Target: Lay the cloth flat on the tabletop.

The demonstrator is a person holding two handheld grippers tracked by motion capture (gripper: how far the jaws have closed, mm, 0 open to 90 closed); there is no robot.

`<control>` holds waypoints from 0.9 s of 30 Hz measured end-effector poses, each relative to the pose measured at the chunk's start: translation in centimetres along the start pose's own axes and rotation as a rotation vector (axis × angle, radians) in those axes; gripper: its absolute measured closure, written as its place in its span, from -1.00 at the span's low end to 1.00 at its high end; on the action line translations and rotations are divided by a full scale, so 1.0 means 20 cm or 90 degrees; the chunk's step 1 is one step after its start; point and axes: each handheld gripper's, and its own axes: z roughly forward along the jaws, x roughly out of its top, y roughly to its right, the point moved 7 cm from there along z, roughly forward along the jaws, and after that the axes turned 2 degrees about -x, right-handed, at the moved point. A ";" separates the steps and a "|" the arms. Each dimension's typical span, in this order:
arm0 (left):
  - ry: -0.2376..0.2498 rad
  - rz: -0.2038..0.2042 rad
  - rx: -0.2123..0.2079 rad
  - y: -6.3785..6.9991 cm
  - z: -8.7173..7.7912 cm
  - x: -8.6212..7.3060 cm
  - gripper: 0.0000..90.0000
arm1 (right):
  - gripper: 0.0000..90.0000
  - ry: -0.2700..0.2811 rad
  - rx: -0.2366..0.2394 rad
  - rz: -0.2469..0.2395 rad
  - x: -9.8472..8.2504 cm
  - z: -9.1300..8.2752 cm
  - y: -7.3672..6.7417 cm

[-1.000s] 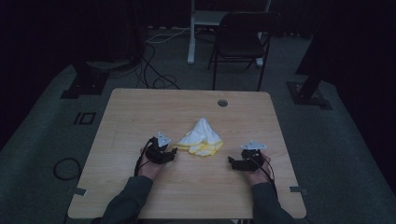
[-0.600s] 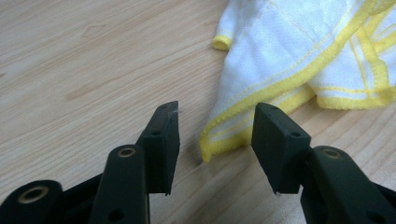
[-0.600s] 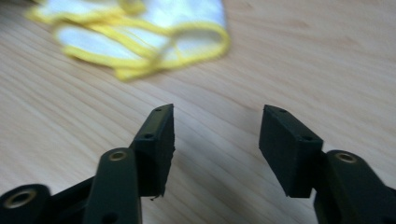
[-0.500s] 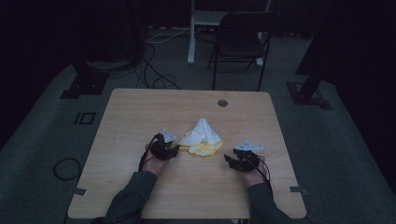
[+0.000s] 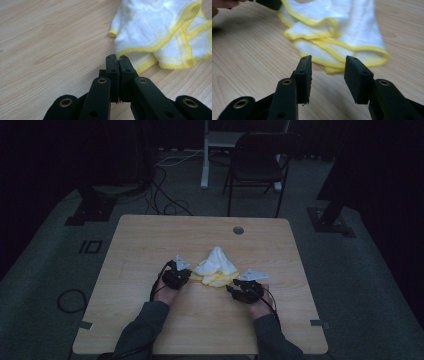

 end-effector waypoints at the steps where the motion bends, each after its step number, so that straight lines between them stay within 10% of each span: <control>1: 0.002 -0.002 -0.002 0.00 0.00 0.00 0.98 | 0.32 0.000 0.006 -0.005 0.01 0.01 -0.02; 16: 0.024 -0.012 -0.004 0.00 -0.03 0.06 0.97 | 0.32 0.003 0.044 -0.042 0.10 0.16 -0.20; 27: 0.034 -0.019 -0.004 0.00 -0.04 0.08 0.98 | 0.46 -0.045 0.006 -0.101 0.13 0.31 -0.24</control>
